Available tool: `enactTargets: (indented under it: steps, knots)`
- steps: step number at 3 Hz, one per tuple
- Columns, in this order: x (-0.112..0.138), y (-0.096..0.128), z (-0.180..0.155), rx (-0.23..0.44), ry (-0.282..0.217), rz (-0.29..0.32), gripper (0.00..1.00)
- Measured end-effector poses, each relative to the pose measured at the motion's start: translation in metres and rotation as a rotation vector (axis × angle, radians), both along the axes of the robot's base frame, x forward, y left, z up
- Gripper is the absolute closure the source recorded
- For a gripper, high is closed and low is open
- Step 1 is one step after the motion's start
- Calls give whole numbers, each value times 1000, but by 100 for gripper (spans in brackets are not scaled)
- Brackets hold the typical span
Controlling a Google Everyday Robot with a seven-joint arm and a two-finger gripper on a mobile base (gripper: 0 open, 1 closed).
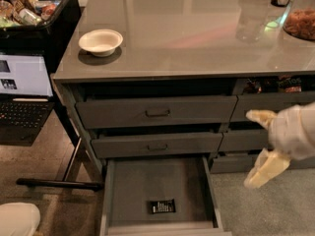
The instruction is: Pick rxbar chocolate from bottom drawer and place on counter
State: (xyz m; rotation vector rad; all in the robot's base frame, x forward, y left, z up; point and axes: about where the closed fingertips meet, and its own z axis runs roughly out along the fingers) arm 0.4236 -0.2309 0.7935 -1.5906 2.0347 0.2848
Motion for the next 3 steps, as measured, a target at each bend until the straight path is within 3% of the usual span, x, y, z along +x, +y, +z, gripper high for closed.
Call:
enactTargets:
  steps: [1,2,3]
  knots:
    - [-7,14,-82,153,-30,-4,0]
    - [10,42,-144,299,-84,-39,0]
    - [26,41,-162,309,-116,-78,0]
